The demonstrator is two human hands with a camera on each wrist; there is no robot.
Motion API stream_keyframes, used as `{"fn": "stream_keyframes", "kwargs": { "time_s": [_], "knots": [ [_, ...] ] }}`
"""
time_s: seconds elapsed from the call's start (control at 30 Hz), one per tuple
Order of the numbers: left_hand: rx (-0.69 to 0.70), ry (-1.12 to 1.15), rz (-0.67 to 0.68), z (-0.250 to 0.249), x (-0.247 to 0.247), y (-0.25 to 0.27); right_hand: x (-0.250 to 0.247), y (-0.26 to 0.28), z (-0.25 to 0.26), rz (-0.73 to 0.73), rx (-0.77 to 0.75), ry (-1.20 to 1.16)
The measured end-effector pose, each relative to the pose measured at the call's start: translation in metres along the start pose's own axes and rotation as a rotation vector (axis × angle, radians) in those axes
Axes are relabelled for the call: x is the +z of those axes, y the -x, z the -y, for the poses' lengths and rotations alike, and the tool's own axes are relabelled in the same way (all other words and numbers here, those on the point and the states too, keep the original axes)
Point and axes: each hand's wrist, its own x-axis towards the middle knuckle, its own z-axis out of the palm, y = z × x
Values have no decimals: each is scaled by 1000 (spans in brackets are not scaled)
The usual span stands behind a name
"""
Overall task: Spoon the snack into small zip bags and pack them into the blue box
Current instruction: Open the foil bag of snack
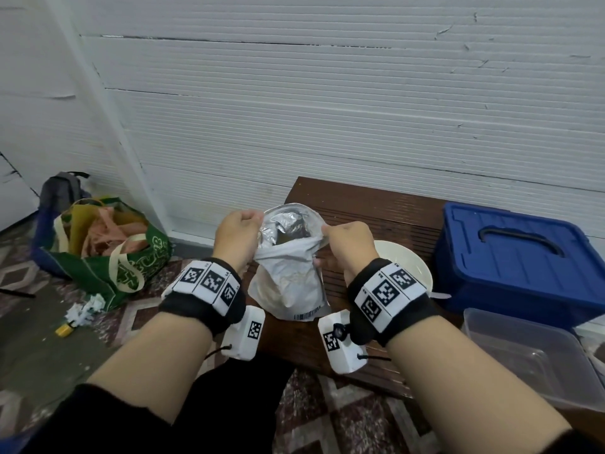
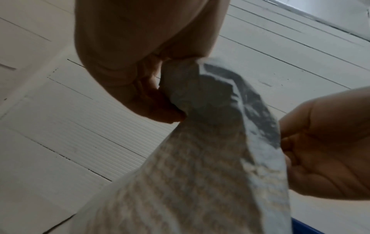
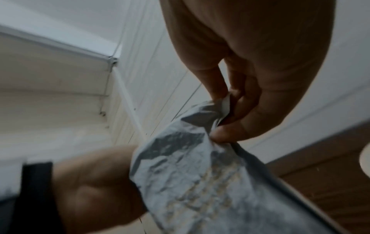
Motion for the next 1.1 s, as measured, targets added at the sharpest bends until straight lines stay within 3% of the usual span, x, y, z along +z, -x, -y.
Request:
{"fn": "stream_keyframes", "kwargs": {
  "time_s": [0.2, 0.37, 0.6, 0.7, 0.87, 0.97, 1.1],
  "knots": [
    [-165, 245, -44, 14, 7, -7, -11, -1, -2, 98, 252, -360],
    [-257, 464, -15, 7, 11, -11, -17, -15, -4, 97, 347, -552],
    [-28, 181, 120, 12, 8, -2, -17, -23, -21, 57, 171, -294],
    [93, 123, 185, 13, 3, 4, -15, -18, -24, 88, -25, -180],
    [113, 108, 207, 6, 3, 3, -16, -18, -15, 30, -252, 39],
    [48, 129, 208, 5, 7, 2, -11, -19, -16, 5, -202, 17],
    [-57, 120, 203, 6, 8, -2, -7, -24, -13, 72, 19, -148]
  ]
}}
